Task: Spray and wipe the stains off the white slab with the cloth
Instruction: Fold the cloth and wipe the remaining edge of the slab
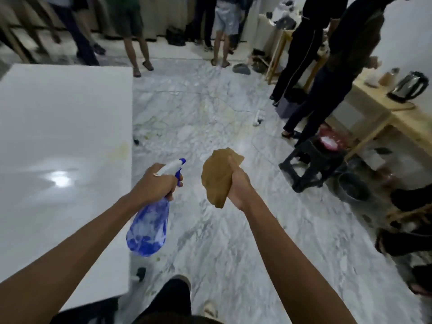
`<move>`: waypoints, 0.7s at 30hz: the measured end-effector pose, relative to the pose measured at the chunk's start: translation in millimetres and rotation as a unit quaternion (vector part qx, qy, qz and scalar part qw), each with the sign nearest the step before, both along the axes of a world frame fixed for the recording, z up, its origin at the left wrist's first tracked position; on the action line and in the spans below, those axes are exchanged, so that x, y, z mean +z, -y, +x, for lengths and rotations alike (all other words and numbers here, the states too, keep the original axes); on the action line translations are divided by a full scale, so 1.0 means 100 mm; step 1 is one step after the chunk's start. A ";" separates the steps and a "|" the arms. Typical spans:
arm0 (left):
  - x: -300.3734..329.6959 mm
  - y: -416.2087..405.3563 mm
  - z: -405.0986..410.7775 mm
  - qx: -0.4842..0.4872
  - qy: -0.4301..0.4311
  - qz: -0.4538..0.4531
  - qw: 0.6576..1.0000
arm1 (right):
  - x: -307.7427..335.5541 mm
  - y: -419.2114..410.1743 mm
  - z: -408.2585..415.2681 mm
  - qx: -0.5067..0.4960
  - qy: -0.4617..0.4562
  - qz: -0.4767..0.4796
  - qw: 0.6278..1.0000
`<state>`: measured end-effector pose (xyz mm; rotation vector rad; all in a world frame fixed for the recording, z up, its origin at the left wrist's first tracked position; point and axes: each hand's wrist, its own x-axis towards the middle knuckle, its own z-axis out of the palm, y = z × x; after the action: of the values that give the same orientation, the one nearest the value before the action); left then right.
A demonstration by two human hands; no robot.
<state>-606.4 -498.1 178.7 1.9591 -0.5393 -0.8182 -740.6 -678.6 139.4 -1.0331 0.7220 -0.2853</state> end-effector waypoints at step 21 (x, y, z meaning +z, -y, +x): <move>0.31 1.61 3.63 0.175 0.012 0.010 0.984 | -0.03 1.89 4.56 0.143 0.015 0.088 0.986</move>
<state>-243.6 -659.5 209.4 2.0078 -0.1894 -0.5801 -285.0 -867.7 136.4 -0.9467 0.5510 0.0124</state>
